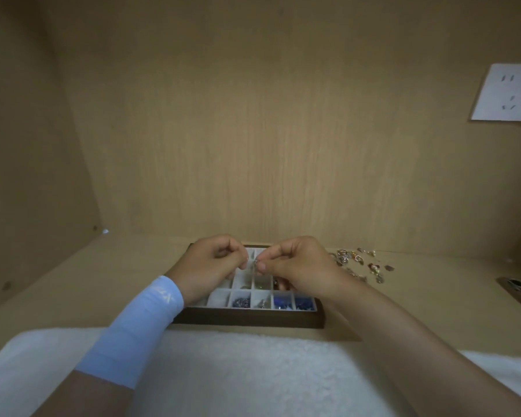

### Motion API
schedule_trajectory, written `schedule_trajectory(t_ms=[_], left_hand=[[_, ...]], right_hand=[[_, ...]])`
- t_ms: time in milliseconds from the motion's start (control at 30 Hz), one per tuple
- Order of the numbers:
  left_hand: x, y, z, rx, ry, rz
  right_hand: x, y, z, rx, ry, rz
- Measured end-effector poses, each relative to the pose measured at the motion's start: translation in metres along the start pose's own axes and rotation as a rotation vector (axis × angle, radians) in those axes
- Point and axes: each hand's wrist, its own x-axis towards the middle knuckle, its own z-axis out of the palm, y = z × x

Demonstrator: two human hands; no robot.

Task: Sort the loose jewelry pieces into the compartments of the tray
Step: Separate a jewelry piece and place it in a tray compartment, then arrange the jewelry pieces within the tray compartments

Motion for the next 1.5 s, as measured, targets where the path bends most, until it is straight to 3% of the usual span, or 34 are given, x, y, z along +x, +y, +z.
schedule_trajectory(t_ms=[200, 367, 567, 1100, 1300, 1500], left_hand=[[-0.002, -0.012, -0.018, 0.141, -0.024, 0.044], [0.002, -0.032, -0.031, 0.316, 0.0, -0.017], [0.005, -0.043, -0.029, 0.455, -0.01, 0.057], [0.004, -0.038, -0.017, 0.736, 0.025, 0.047], [0.003, -0.017, 0.008, 0.546, 0.076, 0.138], [0.024, 0.012, 0.052, 0.528, -0.054, 0.222]], right_hand=[[0.021, 0.004, 0.015, -0.268, -0.004, -0.075], [0.042, 0.002, 0.034, -0.509, -0.091, -0.108], [0.055, 0.006, 0.052, -0.81, -0.128, -0.134], [0.031, -0.001, 0.03, -0.825, -0.105, -0.162], [0.012, 0.001, -0.03, -0.75, 0.029, -0.091], [0.006, 0.013, -0.107, -0.74, 0.186, 0.067]])
